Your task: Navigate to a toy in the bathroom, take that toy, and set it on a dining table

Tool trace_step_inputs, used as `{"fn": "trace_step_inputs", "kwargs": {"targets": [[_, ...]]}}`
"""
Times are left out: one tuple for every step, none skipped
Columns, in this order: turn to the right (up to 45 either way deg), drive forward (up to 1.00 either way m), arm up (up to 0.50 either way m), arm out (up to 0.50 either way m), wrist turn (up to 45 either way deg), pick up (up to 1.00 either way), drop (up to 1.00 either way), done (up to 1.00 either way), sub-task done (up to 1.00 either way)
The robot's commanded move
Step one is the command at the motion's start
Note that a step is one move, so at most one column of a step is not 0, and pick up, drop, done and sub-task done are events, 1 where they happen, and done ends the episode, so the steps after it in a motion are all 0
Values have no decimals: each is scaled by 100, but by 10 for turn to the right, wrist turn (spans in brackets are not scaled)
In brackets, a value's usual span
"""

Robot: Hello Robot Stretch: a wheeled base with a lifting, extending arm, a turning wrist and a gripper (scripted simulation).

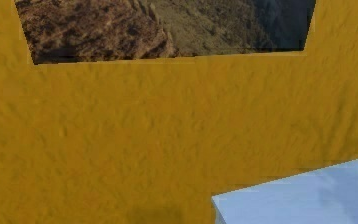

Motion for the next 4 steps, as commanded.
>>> {"fn": "trace_step_inputs", "kwargs": {"targets": [[0, 0, 0, 0, 420, 0, 0, 0, 0], [0, 0, -4, 0, 0, 0, 0, 0, 0], [0, 0, -32, 0, 0, 0, 0, 0, 0], [0, 0, 0, 0, 0, 0, 100, 0, 0]]}}
